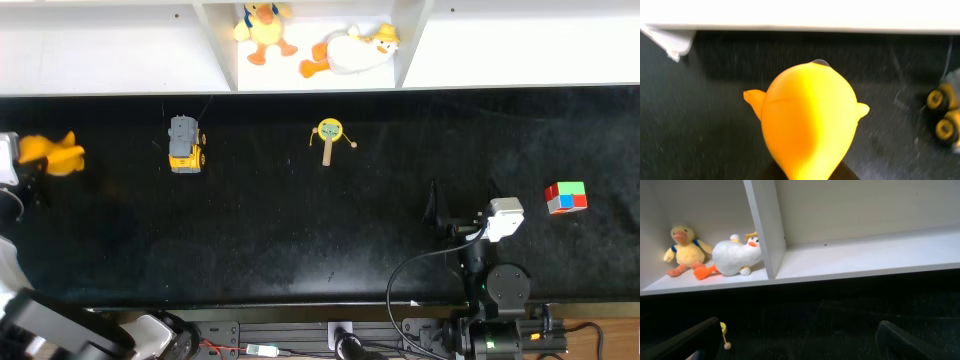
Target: Store Toys
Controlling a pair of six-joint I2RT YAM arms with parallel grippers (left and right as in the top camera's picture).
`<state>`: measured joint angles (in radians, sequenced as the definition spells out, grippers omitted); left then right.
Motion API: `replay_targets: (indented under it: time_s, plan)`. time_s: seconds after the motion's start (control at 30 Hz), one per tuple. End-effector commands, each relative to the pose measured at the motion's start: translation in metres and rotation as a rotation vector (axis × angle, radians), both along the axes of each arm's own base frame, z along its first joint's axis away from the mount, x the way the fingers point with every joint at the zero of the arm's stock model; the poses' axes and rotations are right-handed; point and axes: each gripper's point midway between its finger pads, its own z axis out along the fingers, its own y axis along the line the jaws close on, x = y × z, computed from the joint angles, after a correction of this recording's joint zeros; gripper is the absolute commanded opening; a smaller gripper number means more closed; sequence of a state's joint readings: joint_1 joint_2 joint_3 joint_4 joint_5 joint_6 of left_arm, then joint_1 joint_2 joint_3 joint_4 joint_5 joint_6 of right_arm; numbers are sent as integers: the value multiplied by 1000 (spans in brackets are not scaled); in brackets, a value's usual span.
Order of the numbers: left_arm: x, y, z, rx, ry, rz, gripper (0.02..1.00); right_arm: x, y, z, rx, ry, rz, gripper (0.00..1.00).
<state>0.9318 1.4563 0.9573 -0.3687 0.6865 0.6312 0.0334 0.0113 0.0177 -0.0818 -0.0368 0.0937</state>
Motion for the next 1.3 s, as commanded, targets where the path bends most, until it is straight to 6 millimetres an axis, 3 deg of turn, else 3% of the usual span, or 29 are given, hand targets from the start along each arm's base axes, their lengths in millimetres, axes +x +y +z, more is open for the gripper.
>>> replay_targets:
  time_s: [0.03,0.33,0.73,1.0,1.3]
  plan:
    - [19,-1,47,-27,-71,59,36,0,-1,-4,4,1,-5,996]
    - [58,2,88,1,-57,83,36,0,-1,-4,4,1,-5,996]
    - [109,-13,74,-28,-25,-14,36,0,-1,-4,4,1,-5,998]
    - [122,2,71,-14,-16,51,36,0,-1,-4,4,1,-5,996]
    - [127,3,77,-14,-42,58,36,0,-1,-4,4,1,-5,996]
